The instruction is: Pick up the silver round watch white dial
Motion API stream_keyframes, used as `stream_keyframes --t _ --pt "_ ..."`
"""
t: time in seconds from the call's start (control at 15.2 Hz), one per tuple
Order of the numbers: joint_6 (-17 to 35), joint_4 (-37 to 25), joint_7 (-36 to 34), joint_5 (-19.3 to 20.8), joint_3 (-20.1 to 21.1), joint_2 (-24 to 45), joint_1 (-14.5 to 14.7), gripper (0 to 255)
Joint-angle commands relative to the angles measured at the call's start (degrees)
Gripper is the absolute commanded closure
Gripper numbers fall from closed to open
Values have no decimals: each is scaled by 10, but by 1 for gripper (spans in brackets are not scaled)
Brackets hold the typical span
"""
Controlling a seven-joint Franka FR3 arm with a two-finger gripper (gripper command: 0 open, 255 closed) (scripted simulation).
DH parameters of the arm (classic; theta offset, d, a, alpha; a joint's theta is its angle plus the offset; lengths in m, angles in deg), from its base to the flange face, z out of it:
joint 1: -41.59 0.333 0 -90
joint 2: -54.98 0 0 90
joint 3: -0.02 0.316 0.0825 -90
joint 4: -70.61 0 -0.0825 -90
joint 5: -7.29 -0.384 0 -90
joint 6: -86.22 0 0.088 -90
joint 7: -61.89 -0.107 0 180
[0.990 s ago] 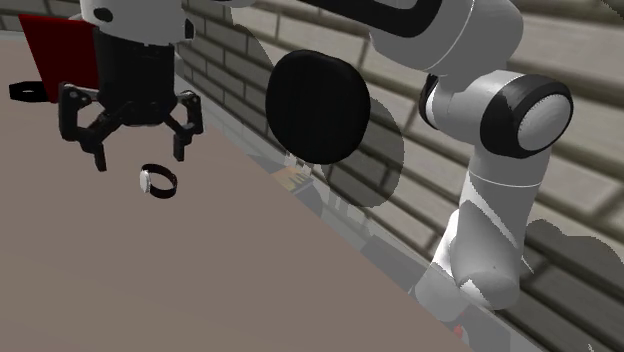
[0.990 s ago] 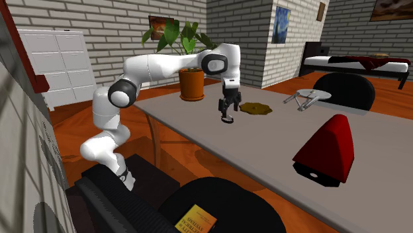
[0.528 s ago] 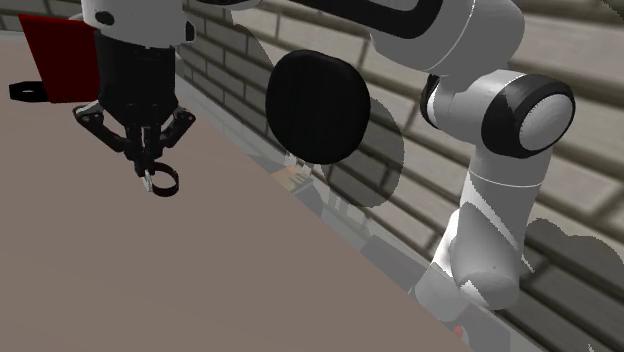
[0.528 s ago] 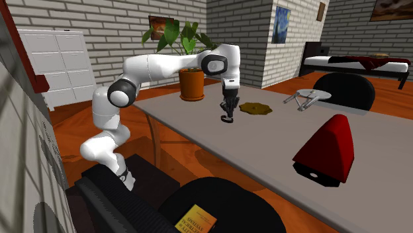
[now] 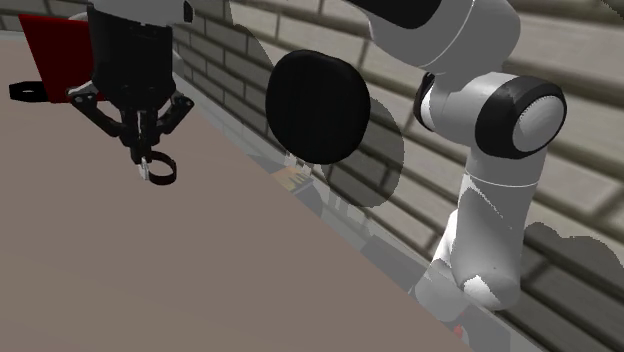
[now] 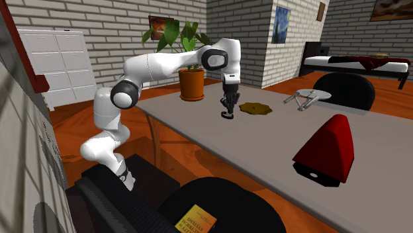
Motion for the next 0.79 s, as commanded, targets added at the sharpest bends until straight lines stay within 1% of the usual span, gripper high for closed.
stream_keyframes --t 0.0,0.33,0.46,0.59,0.73 --pt "-21 -30 -2 6 0 10 6 255" --pt "-81 -123 -10 26 0 45 32 255" --pt "-110 -172 -12 38 -2 65 47 255" --pt "-146 -234 -15 53 -4 92 69 255" --pt "-149 -240 -15 54 -5 95 71 255"
